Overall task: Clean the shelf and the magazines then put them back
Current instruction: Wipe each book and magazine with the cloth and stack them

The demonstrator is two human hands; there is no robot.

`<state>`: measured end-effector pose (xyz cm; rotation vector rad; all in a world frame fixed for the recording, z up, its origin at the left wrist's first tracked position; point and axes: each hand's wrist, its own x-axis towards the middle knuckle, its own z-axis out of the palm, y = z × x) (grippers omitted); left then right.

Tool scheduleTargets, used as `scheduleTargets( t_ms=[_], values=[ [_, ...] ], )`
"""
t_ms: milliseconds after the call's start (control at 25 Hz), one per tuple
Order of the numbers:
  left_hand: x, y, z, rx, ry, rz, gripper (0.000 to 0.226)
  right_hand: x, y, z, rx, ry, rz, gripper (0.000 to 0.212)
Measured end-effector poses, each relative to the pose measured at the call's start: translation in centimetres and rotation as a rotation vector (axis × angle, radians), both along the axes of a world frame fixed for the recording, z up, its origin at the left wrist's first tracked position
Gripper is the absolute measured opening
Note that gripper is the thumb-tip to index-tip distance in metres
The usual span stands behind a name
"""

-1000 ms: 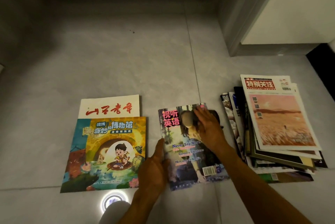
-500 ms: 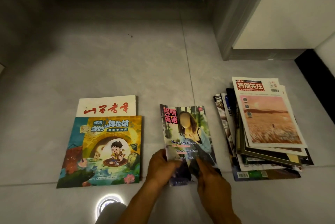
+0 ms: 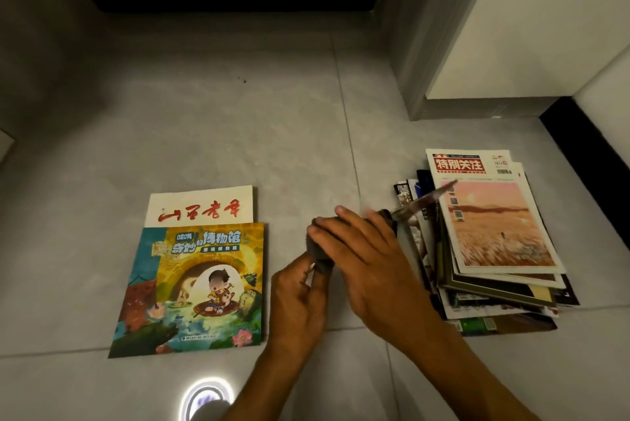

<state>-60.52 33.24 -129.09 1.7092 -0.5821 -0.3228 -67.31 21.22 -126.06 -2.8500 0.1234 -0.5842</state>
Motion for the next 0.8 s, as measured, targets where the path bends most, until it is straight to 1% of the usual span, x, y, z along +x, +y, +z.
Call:
scheduleTargets(
  t_ms=[80, 160, 200, 240, 280, 320, 400, 440, 520, 600, 640, 680, 720, 760, 800],
  values=[
    [0.7, -0.2, 1.7, -0.022, -0.008, -0.056, 0.022, 0.3, -2.2, 0.5, 0.002, 0.080, 0.061, 0.047],
    [1.0, 0.0, 2.7, -0.016, -0.020, -0.111, 0.025, -0.5, -5.6, 0.7, 0.154, 0.185, -0.051, 0.043],
    [1.0, 0.2, 3.0, -0.010, -0.034, -0.122, 0.023, -1.1, -7.2, 1.1, 0.257, 0.231, -0.127, 0.045],
    [1.0, 0.3, 3.2, -0.002, -0.043, -0.124, 0.021, -1.7, -7.9, 1.4, 0.325, 0.263, -0.173, 0.051],
    [0.9, 0.3, 3.4, 0.004, -0.046, -0.122, 0.019, -1.9, -7.7, 1.7, 0.367, 0.287, -0.197, 0.051],
    [0.9, 0.4, 3.7, 0.010, -0.050, -0.125, 0.018, -1.8, -6.7, 2.0, 0.374, 0.275, -0.197, 0.046],
    [1.1, 0.5, 4.1, 0.023, -0.096, -0.148, 0.021, -1.4, -3.3, 2.8, 0.255, 0.199, -0.044, 0.040],
    [1.3, 0.7, 4.2, 0.025, -0.131, -0.182, 0.024, -1.5, -2.4, 2.9, 0.220, 0.179, 0.031, 0.044],
    [1.7, 1.5, 4.3, 0.017, -0.148, -0.245, 0.023, -2.4, -4.1, 2.5, 0.245, 0.222, 0.055, 0.048],
    [2.5, 2.7, 4.6, 0.023, -0.104, -0.216, 0.018, -4.2, -8.1, 1.3, 0.228, 0.292, -0.074, 0.045],
    [2.9, 3.2, 4.8, 0.031, -0.071, -0.175, 0.016, -5.0, -9.8, 0.7, 0.176, 0.328, -0.165, 0.042],
    [3.3, 3.6, 4.8, 0.034, -0.024, -0.123, 0.015, -5.9, -11.0, 0.2, 0.145, 0.338, -0.275, 0.037],
    [3.6, 3.8, 5.0, 0.025, 0.047, -0.057, 0.014, -6.4, -11.4, -0.3, 0.173, 0.299, -0.409, 0.031],
    [4.1, 3.9, 5.1, -0.003, 0.138, 0.028, 0.012, -6.6, -11.0, -0.7, 0.291, 0.191, -0.569, 0.024],
    [4.4, 3.8, 5.2, -0.043, 0.223, 0.111, 0.010, -6.3, -10.0, -0.7, 0.498, 0.031, -0.737, 0.022]
  ],
)
